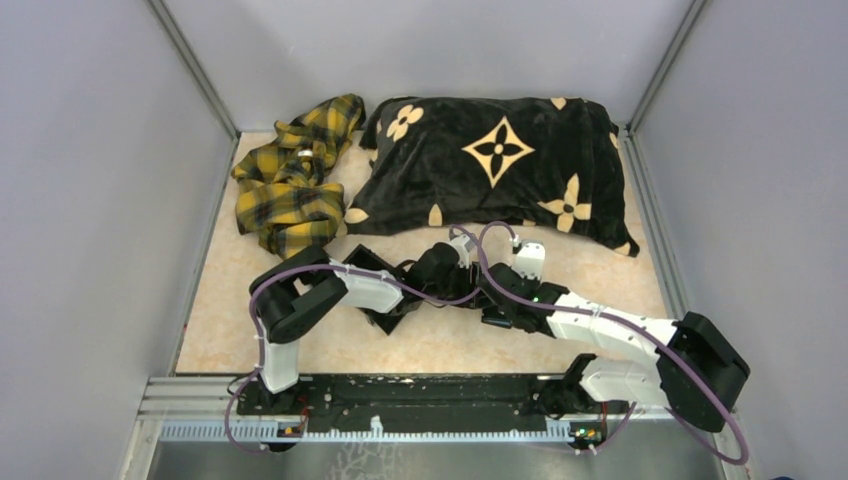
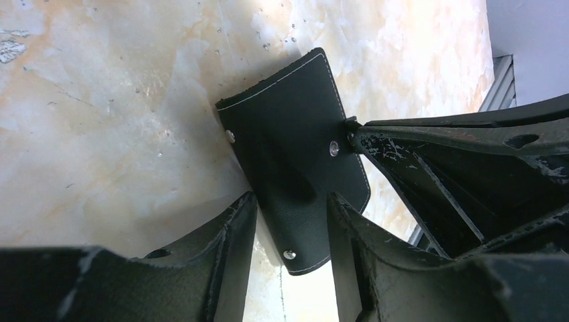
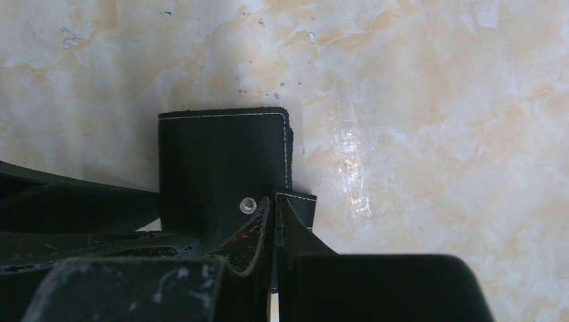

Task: Put the credit cards into the card holder
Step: Close the card holder at the center of the board.

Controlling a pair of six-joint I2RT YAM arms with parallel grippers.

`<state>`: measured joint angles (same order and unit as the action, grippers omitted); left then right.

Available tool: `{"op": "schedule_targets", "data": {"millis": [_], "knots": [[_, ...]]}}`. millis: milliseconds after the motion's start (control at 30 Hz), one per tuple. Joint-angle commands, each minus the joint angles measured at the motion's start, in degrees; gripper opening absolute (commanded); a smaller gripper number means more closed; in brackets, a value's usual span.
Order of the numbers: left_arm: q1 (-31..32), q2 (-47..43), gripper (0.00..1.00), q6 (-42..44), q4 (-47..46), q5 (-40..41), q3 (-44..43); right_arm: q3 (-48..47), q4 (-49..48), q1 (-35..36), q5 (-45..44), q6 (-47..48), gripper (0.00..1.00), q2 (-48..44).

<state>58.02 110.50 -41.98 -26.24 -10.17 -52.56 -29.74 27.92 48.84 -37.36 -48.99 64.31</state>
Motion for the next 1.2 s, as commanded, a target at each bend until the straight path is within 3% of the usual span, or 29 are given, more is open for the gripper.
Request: {"op": "schedule_targets", "data": {"millis": [0, 1167], "knots": [[0.4, 4.0, 0.5, 0.5, 5.5, -0.6, 2.6, -3.7, -2.6, -0.5, 0.5, 1.5, 0.0, 1.4], [0.7, 6.0, 0.46, 0.7, 5.8, -0.4, 2.4, -4.4, -5.1, -0.4, 4.1, 3.5, 0.0, 4.4]]}}
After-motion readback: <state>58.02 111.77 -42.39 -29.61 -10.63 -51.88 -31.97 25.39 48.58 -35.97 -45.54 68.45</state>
